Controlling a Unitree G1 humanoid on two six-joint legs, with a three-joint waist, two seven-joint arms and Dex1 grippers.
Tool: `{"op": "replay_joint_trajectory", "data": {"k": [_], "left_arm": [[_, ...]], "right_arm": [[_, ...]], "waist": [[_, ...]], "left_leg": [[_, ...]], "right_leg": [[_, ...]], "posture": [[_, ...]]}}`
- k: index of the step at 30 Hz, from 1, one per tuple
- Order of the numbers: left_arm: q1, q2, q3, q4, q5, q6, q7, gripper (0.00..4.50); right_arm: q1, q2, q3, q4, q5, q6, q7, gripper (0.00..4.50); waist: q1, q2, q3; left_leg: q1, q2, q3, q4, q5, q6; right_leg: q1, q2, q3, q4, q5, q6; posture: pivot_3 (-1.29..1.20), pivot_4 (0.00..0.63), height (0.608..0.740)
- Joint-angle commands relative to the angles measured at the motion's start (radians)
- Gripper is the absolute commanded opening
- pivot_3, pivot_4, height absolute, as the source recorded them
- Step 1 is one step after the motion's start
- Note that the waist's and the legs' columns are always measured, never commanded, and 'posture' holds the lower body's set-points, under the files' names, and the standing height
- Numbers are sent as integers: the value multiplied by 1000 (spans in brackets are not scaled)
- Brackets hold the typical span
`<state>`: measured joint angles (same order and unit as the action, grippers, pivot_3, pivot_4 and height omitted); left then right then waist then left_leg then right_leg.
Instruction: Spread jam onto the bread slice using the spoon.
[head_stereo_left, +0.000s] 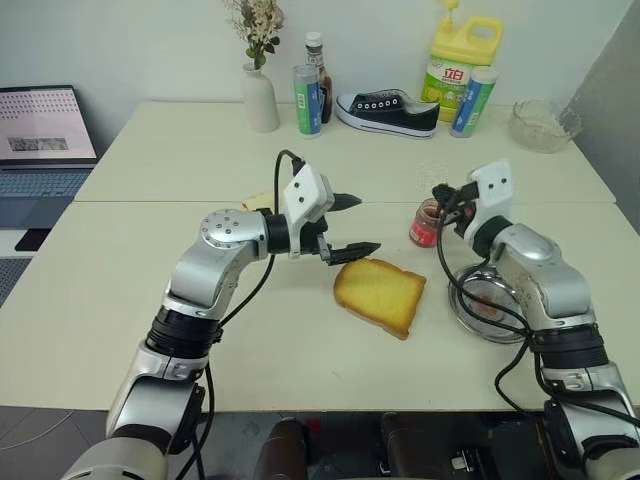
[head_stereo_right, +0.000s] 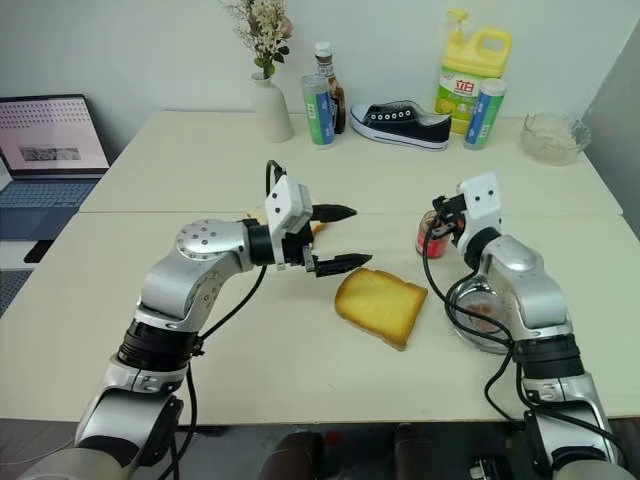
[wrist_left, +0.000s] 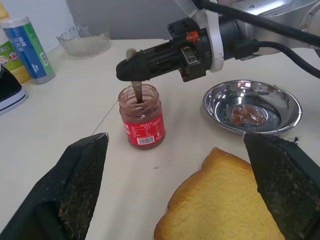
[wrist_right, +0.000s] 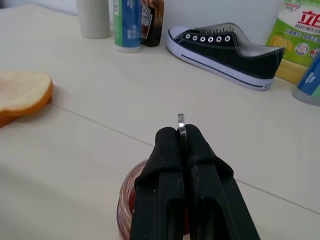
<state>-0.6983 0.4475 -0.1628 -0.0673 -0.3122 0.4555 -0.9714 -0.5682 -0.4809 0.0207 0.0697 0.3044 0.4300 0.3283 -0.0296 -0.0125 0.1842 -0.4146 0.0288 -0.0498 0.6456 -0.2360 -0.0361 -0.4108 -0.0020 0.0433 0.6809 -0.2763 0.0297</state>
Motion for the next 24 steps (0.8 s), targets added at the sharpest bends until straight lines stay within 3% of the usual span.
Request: {"op": "replay_joint_trajectory", "data": {"k": [1, 24], "left_arm": [[-2, 10, 22, -35, -18, -1, 2, 4500], [-24, 1, 16, 1, -4, -35, -4, 4500]], "right_arm": [[-9, 31, -51, -32, 31, 47, 5, 27], [-145, 219, -450, -47, 337, 384, -243, 27]], "waist": [[0, 0, 0], [-1, 0, 0]], "left_leg": [[0, 0, 0, 0, 0, 0], [2, 0, 0, 0, 0, 0]], "right_leg": [[0, 0, 0, 0, 0, 0], [1, 0, 0, 1, 0, 0]], "posture": [[0, 150, 740], [0, 150, 740]]}}
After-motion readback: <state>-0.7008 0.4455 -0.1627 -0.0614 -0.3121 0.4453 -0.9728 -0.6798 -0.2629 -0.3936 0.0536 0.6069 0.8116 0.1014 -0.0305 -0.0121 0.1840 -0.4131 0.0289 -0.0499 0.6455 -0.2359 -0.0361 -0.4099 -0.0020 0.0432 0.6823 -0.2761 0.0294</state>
